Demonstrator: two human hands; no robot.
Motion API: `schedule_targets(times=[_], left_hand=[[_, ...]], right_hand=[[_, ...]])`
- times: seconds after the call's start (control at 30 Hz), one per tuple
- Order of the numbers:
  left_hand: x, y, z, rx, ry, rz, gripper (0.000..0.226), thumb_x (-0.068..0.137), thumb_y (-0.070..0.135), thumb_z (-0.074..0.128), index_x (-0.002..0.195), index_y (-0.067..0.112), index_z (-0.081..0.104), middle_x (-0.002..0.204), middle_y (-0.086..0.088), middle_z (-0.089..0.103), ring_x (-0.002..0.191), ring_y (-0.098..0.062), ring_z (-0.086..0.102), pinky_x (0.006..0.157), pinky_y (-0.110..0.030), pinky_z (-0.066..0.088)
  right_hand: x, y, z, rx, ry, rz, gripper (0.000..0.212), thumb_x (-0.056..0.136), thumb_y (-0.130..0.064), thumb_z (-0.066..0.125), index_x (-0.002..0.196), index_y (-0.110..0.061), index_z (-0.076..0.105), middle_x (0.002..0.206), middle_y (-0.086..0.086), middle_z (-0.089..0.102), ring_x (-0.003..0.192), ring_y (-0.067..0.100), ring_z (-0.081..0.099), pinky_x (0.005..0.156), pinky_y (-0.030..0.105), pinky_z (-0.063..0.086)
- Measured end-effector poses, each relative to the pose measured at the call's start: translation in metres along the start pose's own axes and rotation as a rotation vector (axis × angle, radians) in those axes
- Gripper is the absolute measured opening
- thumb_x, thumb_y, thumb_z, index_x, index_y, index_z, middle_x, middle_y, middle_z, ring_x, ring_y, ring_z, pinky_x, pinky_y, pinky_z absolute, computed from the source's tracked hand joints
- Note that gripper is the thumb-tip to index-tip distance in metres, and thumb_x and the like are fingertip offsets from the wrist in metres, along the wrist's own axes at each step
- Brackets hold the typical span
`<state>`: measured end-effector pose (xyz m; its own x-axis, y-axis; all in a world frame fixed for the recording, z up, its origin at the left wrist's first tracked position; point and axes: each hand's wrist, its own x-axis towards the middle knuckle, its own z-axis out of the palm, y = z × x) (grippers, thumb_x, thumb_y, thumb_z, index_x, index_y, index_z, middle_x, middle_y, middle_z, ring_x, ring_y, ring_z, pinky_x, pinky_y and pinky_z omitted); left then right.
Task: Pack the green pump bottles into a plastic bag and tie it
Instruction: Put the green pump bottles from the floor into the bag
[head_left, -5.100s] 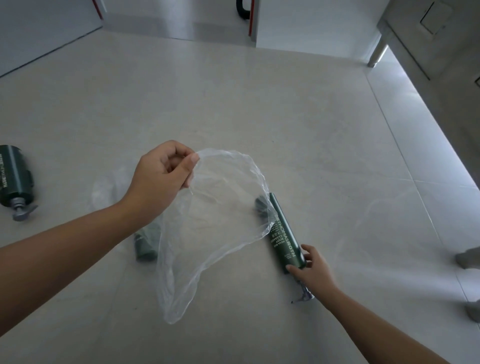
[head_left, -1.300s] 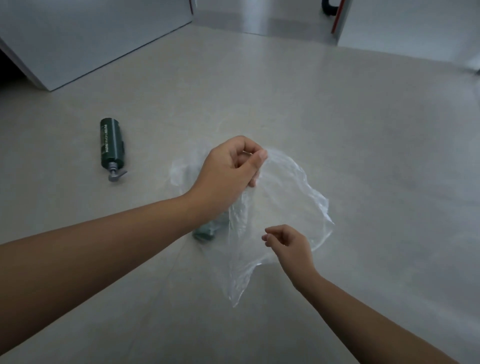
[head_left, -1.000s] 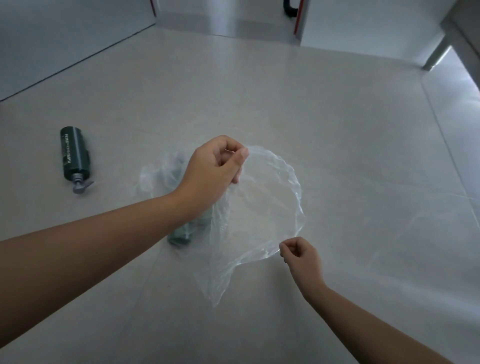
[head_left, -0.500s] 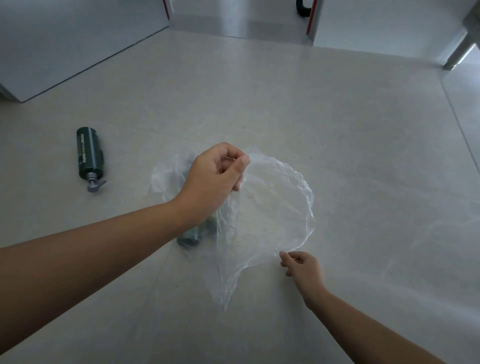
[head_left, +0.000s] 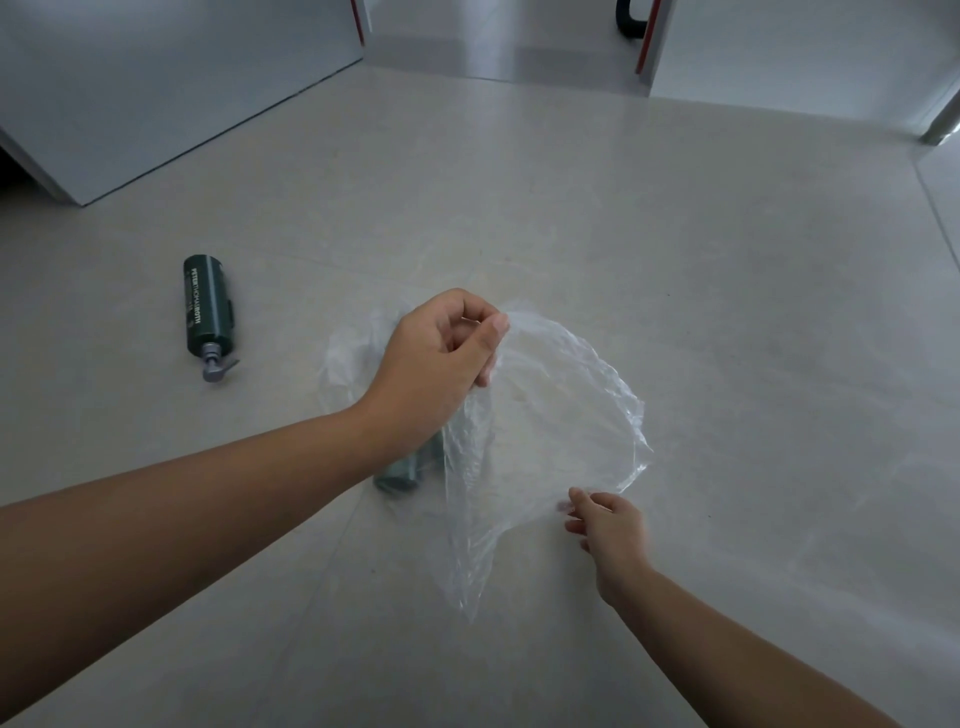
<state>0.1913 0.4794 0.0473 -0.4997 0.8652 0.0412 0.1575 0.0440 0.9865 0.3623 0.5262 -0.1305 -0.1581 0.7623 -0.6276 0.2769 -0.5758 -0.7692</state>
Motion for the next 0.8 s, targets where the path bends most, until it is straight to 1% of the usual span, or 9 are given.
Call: schedule_targets(times=[0.1,0.2,0.3,0.4,0.47,0.57,0.63,0.7,0.8], left_hand=[[0.0,-0.001,-0.002,-0.001,0.01,0.0,0.016,0.09,0.013,0.053,0.074,0.016,0.055,0.044,0.01,0.053,0.045,-0.003,0.046,0.049,-0.013,0.041],[0.0,-0.003,-0.004,0.0,0.016,-0.003,0.016,0.09,0.013,0.053,0.074,0.016,0.055,0.045,0.01,0.053,0.044,-0.002,0.046,0.049,-0.013,0.042],[0.003,-0.002,-0.005,-0.016,0.031,0.001,0.017,0.09,0.012,0.053,0.074,0.015,0.055,0.044,0.009,0.053,0.043,-0.002,0.045,0.049,-0.013,0.041],[0.007,0.001,-0.007,-0.022,0.051,0.018,0.017,0.09,0.011,0.053,0.074,0.015,0.054,0.043,0.01,0.052,0.043,-0.002,0.045,0.047,-0.012,0.04],[0.012,0.005,-0.01,-0.022,0.064,0.041,0.017,0.091,0.011,0.052,0.074,0.015,0.054,0.042,0.01,0.052,0.043,-0.002,0.044,0.047,-0.012,0.04],[0.02,0.011,-0.014,-0.017,0.101,0.074,0.018,0.091,0.012,0.052,0.074,0.016,0.053,0.042,0.009,0.051,0.043,-0.003,0.044,0.047,-0.013,0.04],[0.027,0.016,-0.018,-0.024,0.134,0.094,0.017,0.091,0.013,0.052,0.074,0.016,0.053,0.042,0.009,0.051,0.044,-0.004,0.044,0.047,-0.014,0.039],[0.035,0.022,-0.025,-0.041,0.177,0.125,0.018,0.092,0.012,0.051,0.074,0.016,0.052,0.042,0.009,0.049,0.043,-0.005,0.042,0.046,-0.014,0.037],[0.047,0.032,-0.04,-0.051,0.265,0.179,0.019,0.092,0.012,0.051,0.074,0.016,0.052,0.046,0.006,0.047,0.042,-0.005,0.039,0.045,-0.015,0.035]], right_hand=[[-0.001,-0.001,0.002,0.017,0.024,-0.012,0.025,0.079,-0.008,0.063,0.104,-0.005,0.058,0.076,0.005,0.067,0.064,0.015,0.059,0.058,0.026,0.042],[-0.002,-0.001,0.002,0.001,0.034,-0.054,0.027,0.076,-0.006,0.064,0.102,-0.007,0.059,0.074,0.002,0.067,0.066,0.015,0.06,0.059,0.027,0.041],[-0.006,-0.005,0.002,-0.011,0.029,-0.119,0.024,0.077,-0.005,0.062,0.1,-0.012,0.06,0.072,0.003,0.069,0.066,0.016,0.062,0.061,0.026,0.042],[-0.014,-0.017,0.0,-0.009,0.014,-0.212,0.024,0.08,-0.004,0.056,0.1,-0.018,0.058,0.075,0.007,0.071,0.073,0.018,0.066,0.066,0.026,0.044],[-0.02,-0.029,0.0,-0.009,0.005,-0.281,0.023,0.083,-0.003,0.054,0.1,-0.019,0.057,0.077,0.008,0.071,0.075,0.017,0.067,0.068,0.025,0.045],[-0.027,-0.052,0.001,0.021,-0.016,-0.331,0.019,0.084,-0.002,0.052,0.096,-0.016,0.059,0.075,0.009,0.069,0.071,0.017,0.067,0.063,0.022,0.045],[-0.032,-0.069,0.002,0.021,-0.036,-0.36,0.017,0.084,-0.001,0.054,0.087,-0.016,0.061,0.072,0.007,0.068,0.066,0.015,0.067,0.06,0.02,0.046],[-0.035,-0.087,0.004,-0.004,-0.056,-0.399,0.02,0.083,0.0,0.055,0.079,-0.018,0.061,0.069,0.005,0.068,0.061,0.011,0.066,0.057,0.018,0.045],[-0.036,-0.123,0.011,-0.059,-0.07,-0.465,0.022,0.082,0.002,0.055,0.074,-0.017,0.061,0.064,0.004,0.066,0.056,0.009,0.064,0.055,0.016,0.045]])
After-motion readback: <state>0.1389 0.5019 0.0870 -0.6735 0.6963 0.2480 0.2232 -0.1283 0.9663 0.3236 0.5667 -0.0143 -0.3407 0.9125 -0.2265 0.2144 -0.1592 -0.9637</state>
